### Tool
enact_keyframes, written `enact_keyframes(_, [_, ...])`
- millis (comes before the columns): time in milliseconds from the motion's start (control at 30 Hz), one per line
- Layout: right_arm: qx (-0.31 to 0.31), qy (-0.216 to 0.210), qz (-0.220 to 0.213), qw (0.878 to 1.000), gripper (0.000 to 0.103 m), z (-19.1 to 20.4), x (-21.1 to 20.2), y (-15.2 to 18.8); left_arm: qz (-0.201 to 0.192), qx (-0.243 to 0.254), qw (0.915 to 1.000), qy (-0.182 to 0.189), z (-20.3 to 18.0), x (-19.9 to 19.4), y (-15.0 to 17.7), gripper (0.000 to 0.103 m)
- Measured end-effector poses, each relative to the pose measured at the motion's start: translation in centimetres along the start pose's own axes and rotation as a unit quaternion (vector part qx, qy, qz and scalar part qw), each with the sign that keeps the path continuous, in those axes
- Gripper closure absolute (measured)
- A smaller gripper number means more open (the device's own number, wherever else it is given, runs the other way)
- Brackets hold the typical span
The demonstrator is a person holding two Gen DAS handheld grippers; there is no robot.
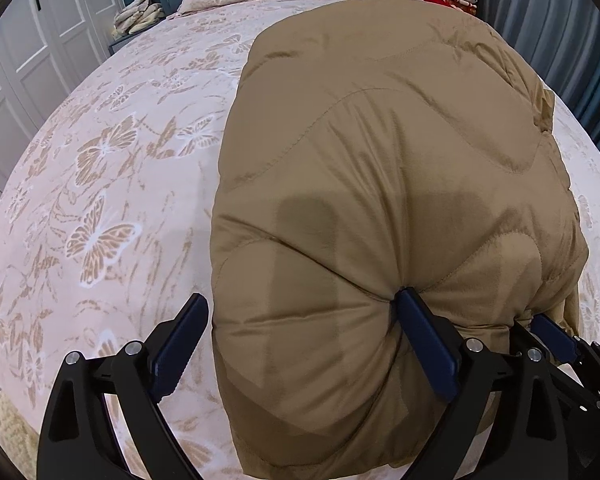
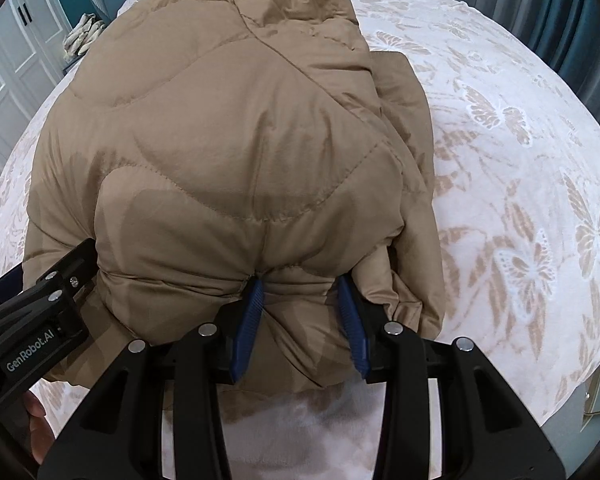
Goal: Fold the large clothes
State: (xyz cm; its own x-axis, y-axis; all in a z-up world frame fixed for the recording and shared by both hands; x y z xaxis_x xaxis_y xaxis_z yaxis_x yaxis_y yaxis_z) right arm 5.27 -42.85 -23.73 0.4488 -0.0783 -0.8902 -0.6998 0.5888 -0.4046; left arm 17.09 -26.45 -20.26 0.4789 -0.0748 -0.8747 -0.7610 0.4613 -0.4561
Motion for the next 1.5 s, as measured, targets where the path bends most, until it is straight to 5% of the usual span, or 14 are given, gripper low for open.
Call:
enact_keyframes(100, [0.005, -0.003, -0.005, 1.000, 0.064, 0.0, -1.0, 0.1, 0.002, -0.004, 0.9999, 0.012, 0.3, -0.5, -0.2, 0.008])
enact_keyframes(167, [0.020, -0.022, -0.018, 0.999, 0.056, -0.4, -3.1, -0.3, 0.009, -0.029, 0.9974, 0.065, 1.2, -1.2, -0.3, 0.011])
enact_keyframes(300, [0.066, -0.048, -0.084, 0.993, 0.013, -2.7, -7.8, -2.3, -0.006, -0.127, 0.9802, 0.152, 5.9, -2.2, -1.0, 0.012])
enact_keyframes(400, [0.091, -0.052, -0.077, 0.992, 0.011, -4.3, -7.2, -3.8, -0.004, -0.170, 0.9698, 0.175, 8.9, -0.7, -1.9, 0.011])
enact_keyframes(433, [0.103, -0.060, -0.053, 0.991, 0.011, -4.8, -5.8, -4.2, -0.002, -0.183, 0.9639, 0.194, 9.4, 0.2, -2.1, 0.011])
enact_keyframes(533, [0.141, -0.101, 0.022, 0.985, 0.009, -5.3, -1.1, -4.1, 0.009, -0.248, 0.9236, 0.293, 9.9, 3.1, -2.3, 0.009])
enact_keyframes(600, [0.171, -0.126, 0.044, 0.976, 0.005, -5.4, 0.7, -3.8, 0.013, -0.272, 0.9038, 0.330, 9.7, 4.2, -2.3, 0.007])
enact_keyframes(767, [0.216, -0.203, 0.049, 0.954, 0.005, -4.8, 2.5, -3.4, 0.009, -0.259, 0.8844, 0.388, 6.6, 5.2, -3.3, 0.005])
enact_keyframes(833, [0.223, -0.228, 0.060, 0.946, 0.009, -3.6, 3.0, -3.3, 0.011, -0.245, 0.8892, 0.386, 5.8, 5.2, -4.2, 0.005])
enact_keyframes(933, [0.229, -0.277, 0.077, 0.930, 0.037, -0.8, 3.3, -3.4, -0.012, -0.212, 0.9008, 0.378, 5.9, 4.2, -6.0, 0.013])
enact_keyframes(1100, [0.149, -0.272, 0.035, 0.950, 0.070, 6.6, 2.4, -4.3, -0.074, -0.143, 0.9321, 0.324, 10.4, 1.8, -9.1, 0.026])
enact_keyframes(1333, [0.022, -0.260, 0.005, 0.965, 0.074, 20.4, 3.7, -6.5, -0.140, -0.092, 0.9551, 0.244, 21.3, 1.4, -12.0, 0.028])
enact_keyframes(1500, [-0.029, -0.251, -0.012, 0.968, 0.074, 28.1, 5.5, -7.4, -0.154, -0.144, 0.9450, 0.250, 28.1, 4.7, -10.7, 0.028])
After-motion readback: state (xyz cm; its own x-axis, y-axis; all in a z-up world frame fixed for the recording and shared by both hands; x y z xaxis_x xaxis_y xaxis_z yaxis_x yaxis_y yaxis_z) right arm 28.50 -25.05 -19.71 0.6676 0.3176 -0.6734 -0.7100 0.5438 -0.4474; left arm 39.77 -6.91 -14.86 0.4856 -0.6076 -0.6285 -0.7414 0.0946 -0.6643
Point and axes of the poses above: each gripper's, at about its wrist camera, not at the fingertips, and x roughly the way its jaws point, z to its left, y to its underside, the point moved 6 cm from there along x, roughly the way its jaws point, and after that the axes turned 14 degrees about x, right-handed, at the moved point
